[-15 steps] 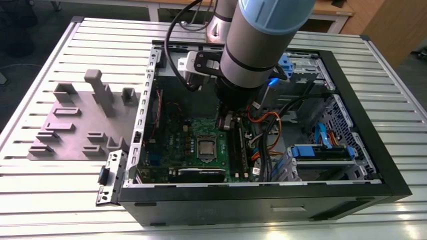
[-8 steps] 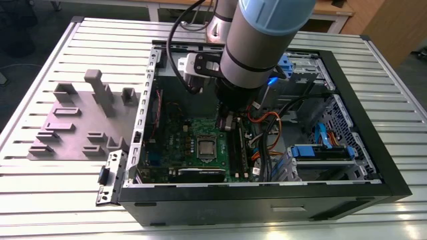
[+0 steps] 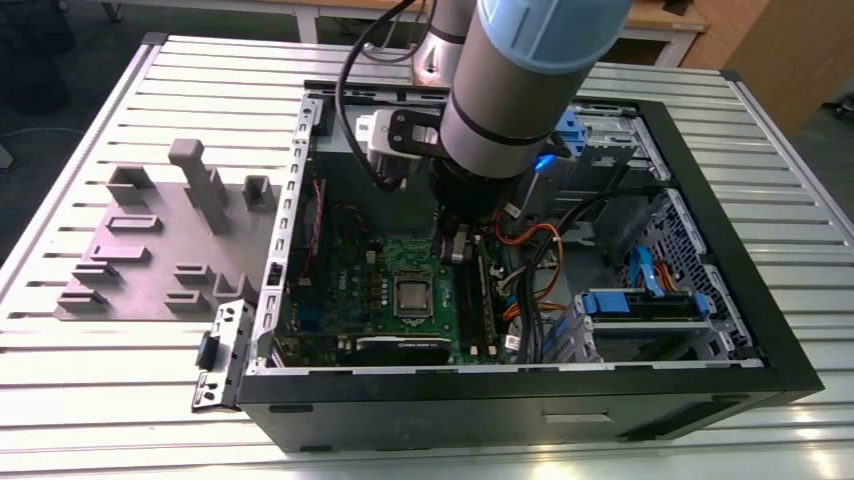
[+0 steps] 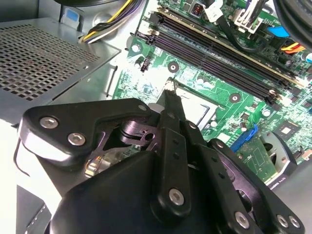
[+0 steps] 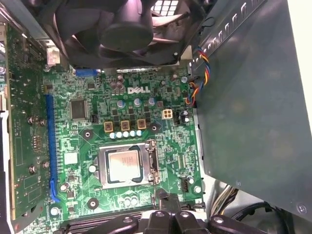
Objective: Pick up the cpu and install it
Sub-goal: 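Install the first cpu locking lever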
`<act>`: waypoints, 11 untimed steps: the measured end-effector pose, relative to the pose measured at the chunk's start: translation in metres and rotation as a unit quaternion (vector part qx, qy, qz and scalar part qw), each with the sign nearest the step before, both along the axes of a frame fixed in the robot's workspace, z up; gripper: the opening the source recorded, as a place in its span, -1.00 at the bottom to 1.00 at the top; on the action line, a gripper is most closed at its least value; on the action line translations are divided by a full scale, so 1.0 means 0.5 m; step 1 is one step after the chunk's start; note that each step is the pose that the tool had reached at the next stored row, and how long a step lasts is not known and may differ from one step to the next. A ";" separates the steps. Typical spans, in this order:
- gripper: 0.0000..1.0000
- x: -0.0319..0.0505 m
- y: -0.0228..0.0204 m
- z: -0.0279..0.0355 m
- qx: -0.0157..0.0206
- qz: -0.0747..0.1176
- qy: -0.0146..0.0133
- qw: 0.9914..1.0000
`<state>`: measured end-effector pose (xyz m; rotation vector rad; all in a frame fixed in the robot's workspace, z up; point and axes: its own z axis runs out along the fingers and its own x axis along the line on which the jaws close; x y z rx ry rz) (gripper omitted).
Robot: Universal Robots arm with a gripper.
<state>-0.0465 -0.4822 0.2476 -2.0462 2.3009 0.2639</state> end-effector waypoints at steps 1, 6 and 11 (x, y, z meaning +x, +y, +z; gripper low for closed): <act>-0.79 0.000 0.0000 0.000 -0.003 0.000 0.000 1.000; -0.79 0.001 -0.0002 -0.002 -0.011 0.000 0.000 1.000; -0.79 0.008 -0.0001 -0.004 -0.011 0.000 0.000 1.000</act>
